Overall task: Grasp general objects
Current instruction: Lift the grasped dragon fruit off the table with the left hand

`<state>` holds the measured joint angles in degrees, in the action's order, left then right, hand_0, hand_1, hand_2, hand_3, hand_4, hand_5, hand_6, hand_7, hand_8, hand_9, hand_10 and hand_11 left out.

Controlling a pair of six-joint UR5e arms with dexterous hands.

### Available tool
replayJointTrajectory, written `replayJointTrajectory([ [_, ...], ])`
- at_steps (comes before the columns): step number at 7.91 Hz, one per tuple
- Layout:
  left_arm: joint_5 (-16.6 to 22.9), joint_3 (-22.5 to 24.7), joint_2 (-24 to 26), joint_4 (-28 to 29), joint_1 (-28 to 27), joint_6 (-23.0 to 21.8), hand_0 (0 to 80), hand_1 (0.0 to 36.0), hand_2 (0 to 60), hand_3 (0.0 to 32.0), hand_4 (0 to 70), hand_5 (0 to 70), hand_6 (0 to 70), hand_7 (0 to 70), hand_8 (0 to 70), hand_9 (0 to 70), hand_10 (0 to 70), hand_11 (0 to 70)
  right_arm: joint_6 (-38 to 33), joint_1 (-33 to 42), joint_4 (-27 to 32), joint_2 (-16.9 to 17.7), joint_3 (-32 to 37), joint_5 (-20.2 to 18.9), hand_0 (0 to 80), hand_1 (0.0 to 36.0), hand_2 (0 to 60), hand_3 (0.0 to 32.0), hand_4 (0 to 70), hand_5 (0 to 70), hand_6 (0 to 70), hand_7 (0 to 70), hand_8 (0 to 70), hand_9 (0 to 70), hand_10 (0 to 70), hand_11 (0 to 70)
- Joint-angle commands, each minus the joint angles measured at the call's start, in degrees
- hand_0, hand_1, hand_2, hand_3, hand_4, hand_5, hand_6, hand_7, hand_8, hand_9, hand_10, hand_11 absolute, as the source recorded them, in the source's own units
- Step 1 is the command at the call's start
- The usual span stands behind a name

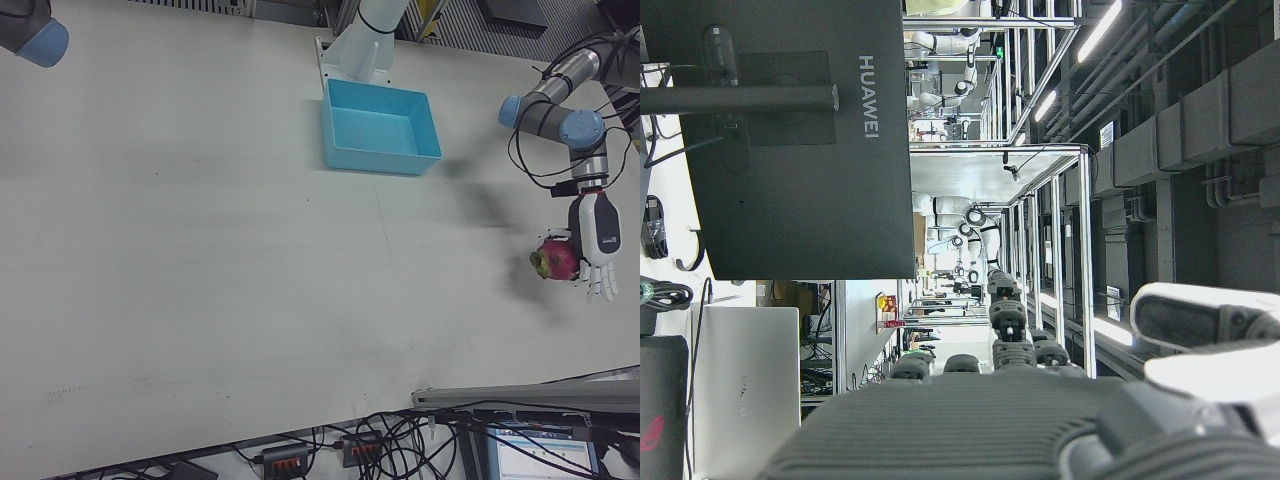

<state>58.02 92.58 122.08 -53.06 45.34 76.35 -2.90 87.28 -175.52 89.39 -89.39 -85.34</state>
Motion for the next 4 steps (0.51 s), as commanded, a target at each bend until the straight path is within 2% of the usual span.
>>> replayJointTrajectory([
  [1,3.21,14.61,-0.17,-0.20,7.29,-2.94,25.8,9.3,36.8,0.0,9.0,68.0,4.4,18.5,0.0,2.4,5.2,8.1,0.00,0.00,0.00,0.00,0.00,0.00,0.0,0.0,0.0,0.0,0.0,0.0,0.0,0.0,0.0,0.0,0.0,0.0],
  [2,6.28,15.52,-0.09,0.93,9.56,-5.75,24.3,7.7,34.1,0.0,10.5,63.2,7.0,24.5,2.4,7.8,10.8,16.2,0.00,0.00,0.00,0.00,0.00,0.00,0.0,0.0,0.0,0.0,0.0,0.0,0.0,0.0,0.0,0.0,0.0,0.0],
  [3,9.19,15.70,-0.17,4.85,10.81,-8.38,23.6,6.9,33.2,0.0,11.1,60.2,8.6,27.7,4.6,11.2,18.4,27.2,0.00,0.00,0.00,0.00,0.00,0.00,0.0,0.0,0.0,0.0,0.0,0.0,0.0,0.0,0.0,0.0,0.0,0.0],
  [4,15.30,15.35,-0.09,9.24,11.60,-9.89,22.1,5.4,31.7,0.0,12.7,57.5,11.8,33.2,8.4,17.5,26.1,38.2,0.00,0.00,0.00,0.00,0.00,0.00,0.0,0.0,0.0,0.0,0.0,0.0,0.0,0.0,0.0,0.0,0.0,0.0],
])
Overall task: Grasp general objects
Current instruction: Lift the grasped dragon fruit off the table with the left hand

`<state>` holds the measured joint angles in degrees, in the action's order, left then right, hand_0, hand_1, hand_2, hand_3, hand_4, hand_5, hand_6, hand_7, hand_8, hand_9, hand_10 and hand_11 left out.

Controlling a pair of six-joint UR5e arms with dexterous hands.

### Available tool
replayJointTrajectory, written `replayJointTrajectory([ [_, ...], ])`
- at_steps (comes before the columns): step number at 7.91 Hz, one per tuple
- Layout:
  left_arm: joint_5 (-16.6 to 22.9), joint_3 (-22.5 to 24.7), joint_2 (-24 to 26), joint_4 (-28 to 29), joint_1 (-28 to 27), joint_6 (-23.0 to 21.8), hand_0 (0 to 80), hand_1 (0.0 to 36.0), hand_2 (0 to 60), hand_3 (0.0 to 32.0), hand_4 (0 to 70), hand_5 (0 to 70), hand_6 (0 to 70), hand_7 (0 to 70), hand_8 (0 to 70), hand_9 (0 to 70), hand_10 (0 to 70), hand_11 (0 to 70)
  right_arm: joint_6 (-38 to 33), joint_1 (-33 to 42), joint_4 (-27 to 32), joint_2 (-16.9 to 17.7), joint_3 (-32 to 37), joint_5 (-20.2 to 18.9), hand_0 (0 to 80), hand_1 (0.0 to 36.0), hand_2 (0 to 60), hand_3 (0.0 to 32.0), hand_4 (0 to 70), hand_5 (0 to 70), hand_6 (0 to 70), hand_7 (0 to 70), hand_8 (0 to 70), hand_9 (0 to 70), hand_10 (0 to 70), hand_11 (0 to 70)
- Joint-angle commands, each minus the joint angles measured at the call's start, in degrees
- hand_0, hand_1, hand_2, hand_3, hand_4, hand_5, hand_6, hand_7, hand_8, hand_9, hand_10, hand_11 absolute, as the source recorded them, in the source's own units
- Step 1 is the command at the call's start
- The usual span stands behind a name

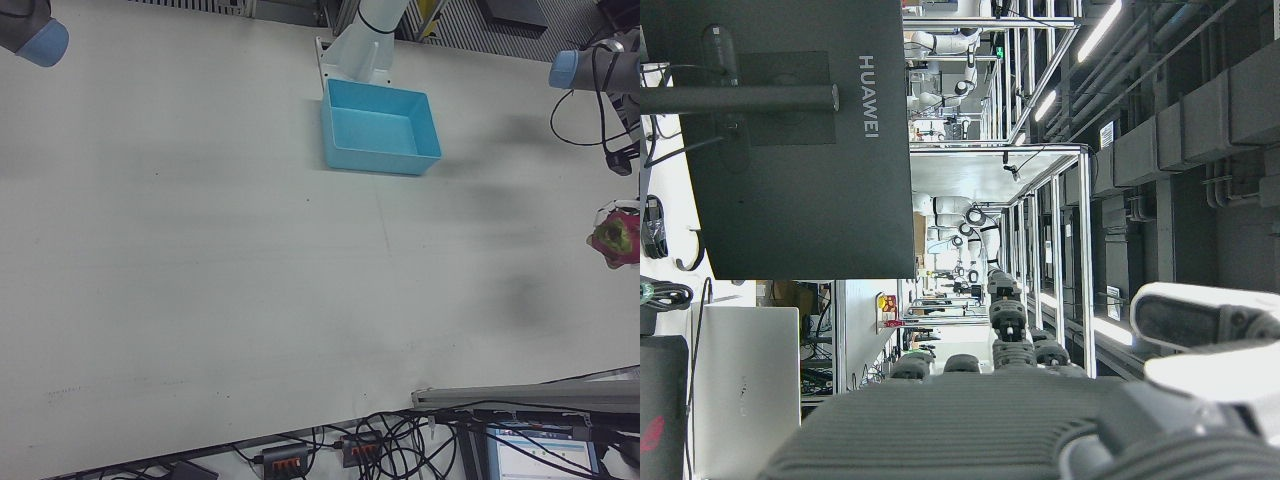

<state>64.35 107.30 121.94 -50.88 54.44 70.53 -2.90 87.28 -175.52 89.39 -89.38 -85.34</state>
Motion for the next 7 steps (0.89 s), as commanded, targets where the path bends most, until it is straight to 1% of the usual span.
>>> replayJointTrajectory([
  [1,15.65,0.11,0.92,9.63,2.69,-4.35,20.4,4.0,31.6,0.0,15.1,59.4,16.7,41.6,13.9,25.8,34.5,49.1,0.00,0.00,0.00,0.00,0.00,0.00,0.0,0.0,0.0,0.0,0.0,0.0,0.0,0.0,0.0,0.0,0.0,0.0],
  [2,17.20,0.28,1.19,11.39,2.77,-4.53,18.6,2.8,29.6,0.0,16.2,52.3,19.3,46.5,17.1,30.2,35.9,50.9,0.00,0.00,0.00,0.00,0.00,0.00,0.0,0.0,0.0,0.0,0.0,0.0,0.0,0.0,0.0,0.0,0.0,0.0],
  [3,20.43,-0.24,0.84,14.63,2.51,-6.44,16.2,1.7,30.5,0.0,18.5,54.1,23.3,51.6,21.0,35.3,38.4,53.9,0.00,0.00,0.00,0.00,0.00,0.00,0.0,0.0,0.0,0.0,0.0,0.0,0.0,0.0,0.0,0.0,0.0,0.0],
  [4,25.51,-1.11,1.19,16.32,2.25,-6.55,17.2,1.7,30.5,0.0,19.1,56.3,25.0,53.1,22.3,37.1,39.1,54.8,0.00,0.00,0.00,0.00,0.00,0.00,0.0,0.0,0.0,0.0,0.0,0.0,0.0,0.0,0.0,0.0,0.0,0.0],
  [5,29.82,-0.78,1.10,17.90,2.68,-7.42,19.6,2.3,30.7,0.0,19.1,57.3,24.1,51.2,21.6,35.8,37.7,53.0,0.00,0.00,0.00,0.00,0.00,0.00,0.0,0.0,0.0,0.0,0.0,0.0,0.0,0.0,0.0,0.0,0.0,0.0],
  [6,33.61,-0.51,1.02,19.13,2.69,-8.12,21.6,3.0,30.8,0.0,18.2,57.9,22.4,48.6,19.9,33.3,35.1,49.8,0.00,0.00,0.00,0.00,0.00,0.00,0.0,0.0,0.0,0.0,0.0,0.0,0.0,0.0,0.0,0.0,0.0,0.0],
  [7,34.43,0.45,1.19,19.49,1.73,-8.13,22.8,3.8,32.0,0.0,17.5,59.5,21.1,46.5,17.8,30.1,32.1,46.0,0.00,0.00,0.00,0.00,0.00,0.00,0.0,0.0,0.0,0.0,0.0,0.0,0.0,0.0,0.0,0.0,0.0,0.0],
])
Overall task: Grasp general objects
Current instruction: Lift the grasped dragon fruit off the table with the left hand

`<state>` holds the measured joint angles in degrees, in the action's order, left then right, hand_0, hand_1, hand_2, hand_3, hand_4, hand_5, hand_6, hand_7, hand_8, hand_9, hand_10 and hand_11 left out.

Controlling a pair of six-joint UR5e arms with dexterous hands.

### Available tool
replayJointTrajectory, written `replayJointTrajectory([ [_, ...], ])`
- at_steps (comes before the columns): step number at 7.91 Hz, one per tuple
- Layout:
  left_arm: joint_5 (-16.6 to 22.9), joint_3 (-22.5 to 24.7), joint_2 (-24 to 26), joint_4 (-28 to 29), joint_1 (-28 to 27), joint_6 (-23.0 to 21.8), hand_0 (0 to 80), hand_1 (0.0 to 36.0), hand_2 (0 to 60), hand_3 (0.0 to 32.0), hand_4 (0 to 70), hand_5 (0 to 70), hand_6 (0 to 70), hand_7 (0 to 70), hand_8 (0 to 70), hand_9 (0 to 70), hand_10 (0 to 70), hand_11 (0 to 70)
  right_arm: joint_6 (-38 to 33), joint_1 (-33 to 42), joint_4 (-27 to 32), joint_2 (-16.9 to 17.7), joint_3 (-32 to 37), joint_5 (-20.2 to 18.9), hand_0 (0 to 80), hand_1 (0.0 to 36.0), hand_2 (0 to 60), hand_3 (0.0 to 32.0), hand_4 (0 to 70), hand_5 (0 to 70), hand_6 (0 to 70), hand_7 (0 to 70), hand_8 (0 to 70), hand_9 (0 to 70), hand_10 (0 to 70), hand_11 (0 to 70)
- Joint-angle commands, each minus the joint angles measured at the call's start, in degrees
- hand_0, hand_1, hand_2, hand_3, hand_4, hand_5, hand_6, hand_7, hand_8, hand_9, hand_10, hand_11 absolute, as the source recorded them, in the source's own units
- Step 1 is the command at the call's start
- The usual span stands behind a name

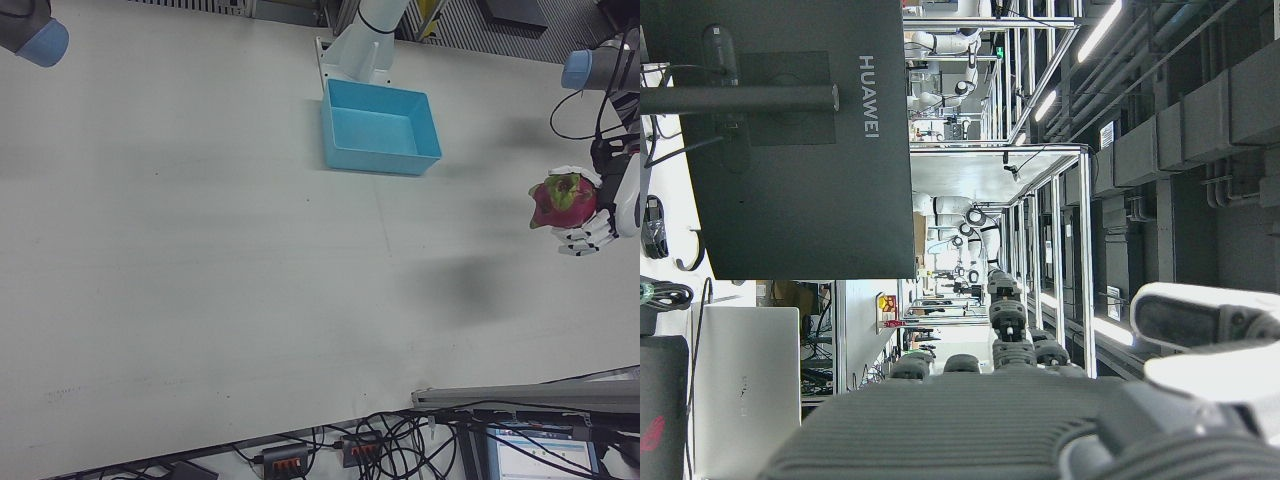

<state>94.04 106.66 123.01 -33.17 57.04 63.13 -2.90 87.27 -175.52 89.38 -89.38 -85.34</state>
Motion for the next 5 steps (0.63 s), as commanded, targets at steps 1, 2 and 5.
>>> replayJointTrajectory([
  [1,6.06,2.40,0.13,1.96,-4.10,-0.64,22.8,4.2,33.5,0.0,17.7,62.7,20.8,45.0,16.9,28.5,29.7,42.9,0.00,0.00,0.00,0.00,0.00,0.00,0.0,0.0,0.0,0.0,0.0,0.0,0.0,0.0,0.0,0.0,0.0,0.0],
  [2,7.55,3.90,0.21,1.70,-6.66,-0.37,24.3,4.7,35.0,0.0,18.2,68.0,21.7,45.2,17.1,28.3,28.0,40.8,0.00,0.00,0.00,0.00,0.00,0.00,0.0,0.0,0.0,0.0,0.0,0.0,0.0,0.0,0.0,0.0,0.0,0.0],
  [5,9.59,8.73,2.14,1.71,-11.23,0.07,31.2,7.9,46.7,0.0,20.9,70.0,27.5,47.2,21.0,31.8,30.3,43.8,0.00,0.00,0.00,0.00,0.00,0.00,0.0,0.0,0.0,0.0,0.0,0.0,0.0,0.0,0.0,0.0,0.0,0.0],
])
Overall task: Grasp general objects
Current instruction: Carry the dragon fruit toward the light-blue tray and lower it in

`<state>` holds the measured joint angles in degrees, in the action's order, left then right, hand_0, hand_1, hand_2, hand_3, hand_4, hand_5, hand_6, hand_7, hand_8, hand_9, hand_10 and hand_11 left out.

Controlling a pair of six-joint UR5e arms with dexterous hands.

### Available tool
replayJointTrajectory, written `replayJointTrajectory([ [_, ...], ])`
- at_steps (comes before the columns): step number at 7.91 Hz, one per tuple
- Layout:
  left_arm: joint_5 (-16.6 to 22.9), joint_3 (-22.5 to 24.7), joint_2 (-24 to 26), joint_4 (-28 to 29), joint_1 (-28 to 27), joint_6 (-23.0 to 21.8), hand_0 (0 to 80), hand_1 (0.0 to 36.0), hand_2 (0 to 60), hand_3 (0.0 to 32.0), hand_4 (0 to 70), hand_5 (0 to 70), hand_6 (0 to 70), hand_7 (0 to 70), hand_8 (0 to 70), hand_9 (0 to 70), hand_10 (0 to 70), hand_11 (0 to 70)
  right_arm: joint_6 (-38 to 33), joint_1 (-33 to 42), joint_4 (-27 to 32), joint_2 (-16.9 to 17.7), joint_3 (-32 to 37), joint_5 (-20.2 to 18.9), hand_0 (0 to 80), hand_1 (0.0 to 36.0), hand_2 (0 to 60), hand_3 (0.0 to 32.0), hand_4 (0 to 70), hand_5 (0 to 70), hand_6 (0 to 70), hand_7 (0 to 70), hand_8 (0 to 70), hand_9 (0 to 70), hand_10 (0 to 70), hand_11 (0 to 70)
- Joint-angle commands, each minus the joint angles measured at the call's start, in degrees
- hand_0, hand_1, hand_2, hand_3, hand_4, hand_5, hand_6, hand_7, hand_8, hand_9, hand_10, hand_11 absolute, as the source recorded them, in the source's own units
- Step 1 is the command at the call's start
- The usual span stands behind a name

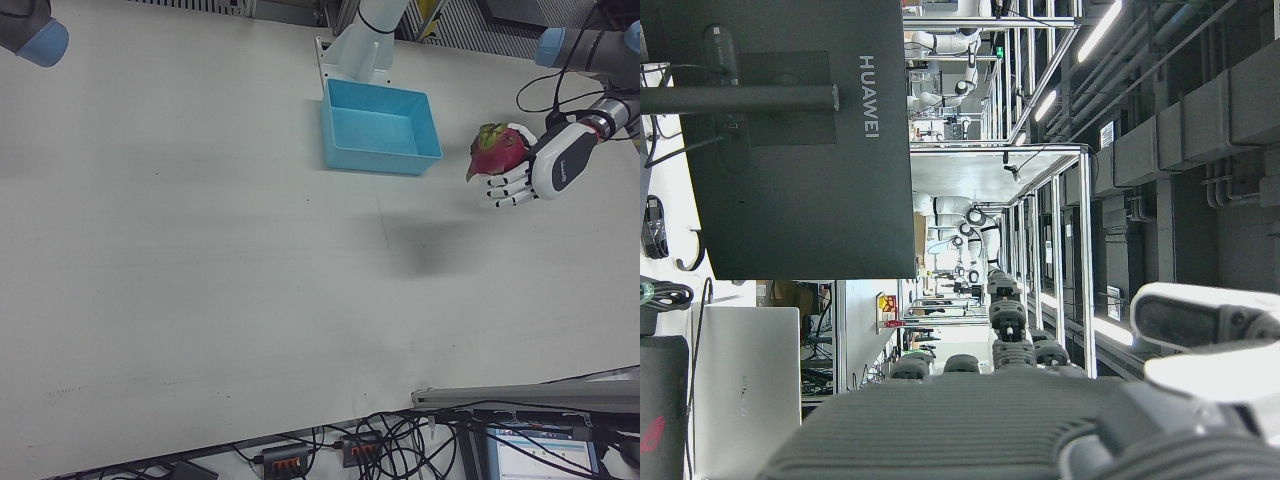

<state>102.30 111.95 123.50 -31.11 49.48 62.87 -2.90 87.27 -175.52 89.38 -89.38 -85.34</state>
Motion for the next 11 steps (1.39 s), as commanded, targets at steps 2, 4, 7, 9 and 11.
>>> replayJointTrajectory([
  [2,1.23,6.08,2.01,-2.01,-9.54,2.67,35.2,9.2,49.1,0.0,21.0,70.0,28.7,47.8,21.7,32.8,30.9,44.7,0.00,0.00,0.00,0.00,0.00,0.00,0.0,0.0,0.0,0.0,0.0,0.0,0.0,0.0,0.0,0.0,0.0,0.0],
  [4,1.15,6.53,1.92,-5.87,-16.91,9.07,37.5,10.3,50.8,0.0,21.4,70.0,28.7,47.6,21.6,32.8,31.3,45.3,0.00,0.00,0.00,0.00,0.00,0.00,0.0,0.0,0.0,0.0,0.0,0.0,0.0,0.0,0.0,0.0,0.0,0.0],
  [7,0.36,6.18,1.92,-7.12,-19.76,12.88,38.3,11.0,49.8,0.0,20.5,70.0,27.2,46.4,20.3,31.2,30.5,44.4,0.00,0.00,0.00,0.00,0.00,0.00,0.0,0.0,0.0,0.0,0.0,0.0,0.0,0.0,0.0,0.0,0.0,0.0],
  [9,0.27,5.48,1.83,-7.65,-23.18,15.34,39.2,12.0,48.5,0.0,19.4,70.0,23.2,44.3,16.9,27.0,27.6,40.7,0.00,0.00,0.00,0.00,0.00,0.00,0.0,0.0,0.0,0.0,0.0,0.0,0.0,0.0,0.0,0.0,0.0,0.0],
  [11,0.35,4.25,1.74,-7.65,-23.46,15.35,46.5,11.8,17.9,0.0,13.1,38.9,11.0,29.4,5.2,10.2,21.0,31.8,0.00,0.00,0.00,0.00,0.00,0.00,0.0,0.0,0.0,0.0,0.0,0.0,0.0,0.0,0.0,0.0,0.0,0.0],
])
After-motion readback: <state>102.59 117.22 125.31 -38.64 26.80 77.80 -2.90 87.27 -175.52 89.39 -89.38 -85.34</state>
